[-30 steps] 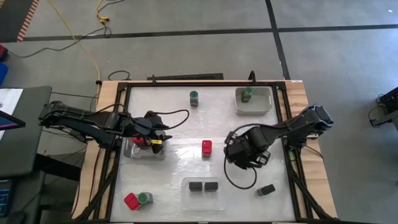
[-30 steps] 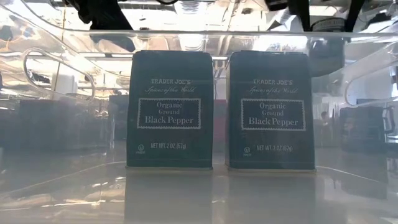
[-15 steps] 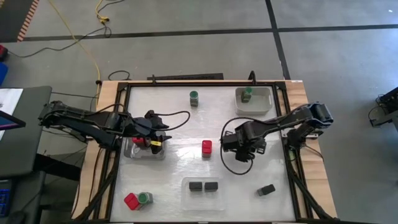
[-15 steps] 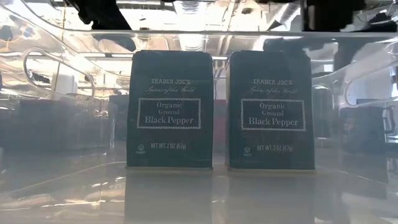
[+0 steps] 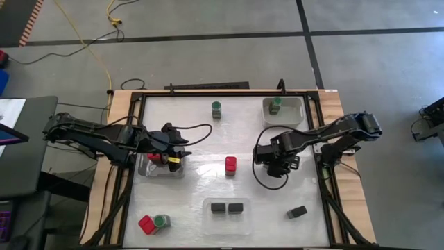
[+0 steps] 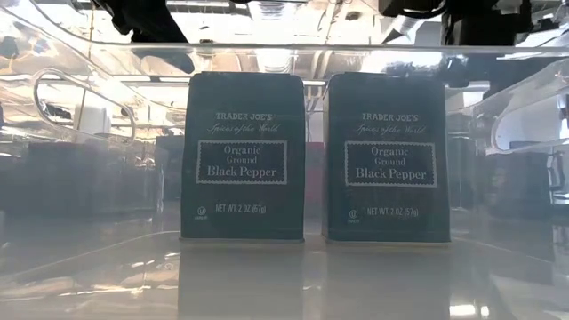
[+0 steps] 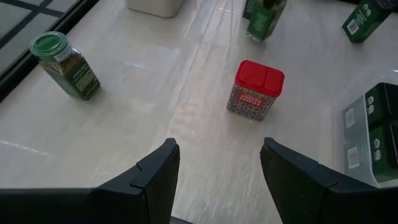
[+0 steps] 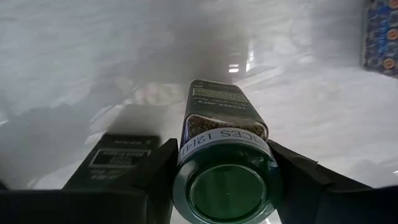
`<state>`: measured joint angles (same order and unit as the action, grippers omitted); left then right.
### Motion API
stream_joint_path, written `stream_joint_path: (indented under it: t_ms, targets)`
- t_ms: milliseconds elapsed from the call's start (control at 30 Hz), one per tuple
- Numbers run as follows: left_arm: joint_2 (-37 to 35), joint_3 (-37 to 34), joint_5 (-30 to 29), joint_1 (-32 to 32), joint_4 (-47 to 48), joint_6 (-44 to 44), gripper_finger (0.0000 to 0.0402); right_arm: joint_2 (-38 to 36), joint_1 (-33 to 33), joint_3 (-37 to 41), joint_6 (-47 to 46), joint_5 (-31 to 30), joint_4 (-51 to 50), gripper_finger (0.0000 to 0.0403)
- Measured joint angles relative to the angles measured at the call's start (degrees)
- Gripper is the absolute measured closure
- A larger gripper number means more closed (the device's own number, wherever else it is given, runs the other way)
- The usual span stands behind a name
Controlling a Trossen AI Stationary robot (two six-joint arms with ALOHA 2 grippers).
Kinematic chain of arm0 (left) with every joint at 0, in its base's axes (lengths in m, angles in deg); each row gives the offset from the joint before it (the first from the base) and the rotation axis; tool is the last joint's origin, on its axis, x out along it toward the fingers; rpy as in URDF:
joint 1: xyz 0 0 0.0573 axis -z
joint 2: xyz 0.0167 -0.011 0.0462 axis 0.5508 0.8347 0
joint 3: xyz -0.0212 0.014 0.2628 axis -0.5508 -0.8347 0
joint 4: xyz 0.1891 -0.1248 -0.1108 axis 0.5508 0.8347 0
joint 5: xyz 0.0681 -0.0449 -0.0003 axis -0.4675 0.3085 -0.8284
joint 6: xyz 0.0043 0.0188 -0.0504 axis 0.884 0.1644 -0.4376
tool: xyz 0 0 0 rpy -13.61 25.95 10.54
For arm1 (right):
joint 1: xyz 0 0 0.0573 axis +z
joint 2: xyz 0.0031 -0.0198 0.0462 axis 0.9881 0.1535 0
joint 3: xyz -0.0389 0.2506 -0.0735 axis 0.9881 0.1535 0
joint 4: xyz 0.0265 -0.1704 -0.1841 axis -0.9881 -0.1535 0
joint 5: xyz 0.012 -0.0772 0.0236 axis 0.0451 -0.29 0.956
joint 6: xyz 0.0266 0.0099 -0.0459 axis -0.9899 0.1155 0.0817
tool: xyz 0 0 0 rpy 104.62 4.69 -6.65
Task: Sort spices by type
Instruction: Put the bottom right green seasoning bottle into the grey bin
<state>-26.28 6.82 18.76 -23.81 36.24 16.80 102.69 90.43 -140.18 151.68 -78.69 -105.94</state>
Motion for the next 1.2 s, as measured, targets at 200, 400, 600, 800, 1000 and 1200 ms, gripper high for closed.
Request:
stream_joint_path:
  t_ms: [200,400,600,800,1000,1200]
  targets:
    - [0.00,0.00,0.00,0.00,0.00,0.00,0.0186,-0.03,-0.05,0.28,0.02,-0.01,1.08,0.0158]
    - [0.00,0.00,0.00,-0.01,0.00,0.00,0.0186,-0.01,-0.43,0.28,-1.72,0.22,1.41,0.0166]
    - [0.00,0.00,0.00,0.00,0.00,-0.31,0.0186,-0.01,-1.86,0.28,-6.89,0.23,1.73,0.0151]
    - [0.00,0.00,0.00,0.00,0.00,-0.42,0.0186,-0.01,-2.38,0.28,-5.72,0.25,1.78,0.0149]
    - [0.00,0.00,0.00,-0.02,0.00,-0.47,0.0186,-0.01,-2.35,0.28,0.56,0.34,1.56,0.0148]
    - [0.00,0.00,0.00,-0.02,0.00,-0.54,0.0186,-0.01,-2.35,0.28,2.82,0.34,1.32,0.0148]
